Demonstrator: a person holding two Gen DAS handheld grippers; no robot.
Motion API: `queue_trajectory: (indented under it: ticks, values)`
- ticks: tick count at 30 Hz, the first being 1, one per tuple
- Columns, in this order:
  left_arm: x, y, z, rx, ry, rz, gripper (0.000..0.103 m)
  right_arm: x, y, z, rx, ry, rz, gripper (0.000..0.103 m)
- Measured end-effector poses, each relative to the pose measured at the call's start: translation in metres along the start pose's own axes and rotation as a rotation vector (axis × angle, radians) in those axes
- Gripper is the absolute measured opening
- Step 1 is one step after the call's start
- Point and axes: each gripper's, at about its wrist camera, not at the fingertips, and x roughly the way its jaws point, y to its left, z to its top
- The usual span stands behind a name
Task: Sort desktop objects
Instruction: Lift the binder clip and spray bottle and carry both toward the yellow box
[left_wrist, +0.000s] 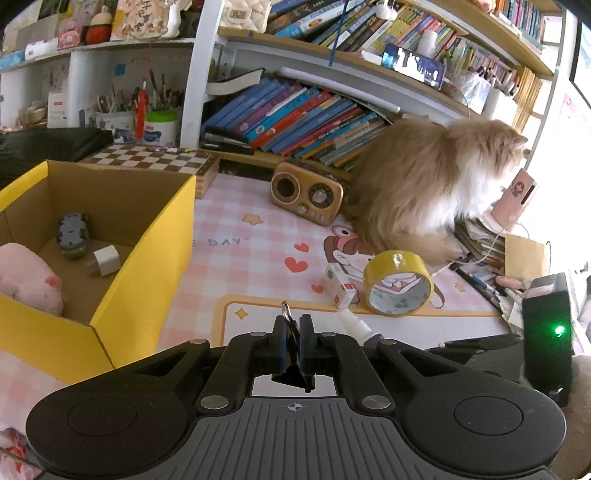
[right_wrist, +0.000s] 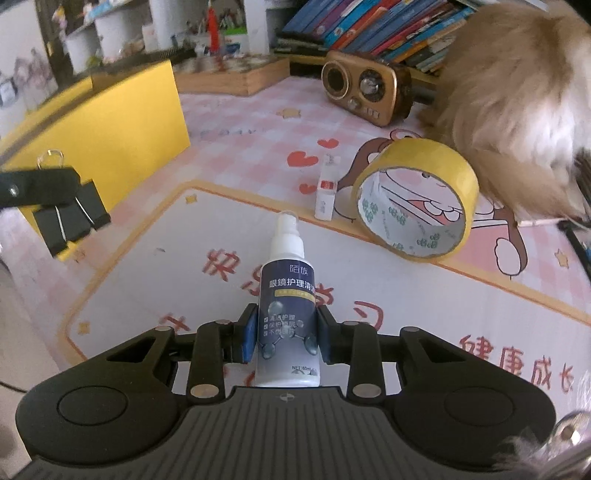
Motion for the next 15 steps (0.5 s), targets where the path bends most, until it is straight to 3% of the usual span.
queue_trajectory:
  ticks: [11,15]
  values:
    - [-0.027,0.007,-0.009,-0.023,-0.037,-0.02,0.005,-0.041,0.022,-0.005,0.099,-0.064,0.034,0.03]
    - [-0.041,0.014,-0.014,-0.03,-0.049,-0.035,0.005,-0.057,0.036,-0.01,0.127,-0.075,-0.011,0.03]
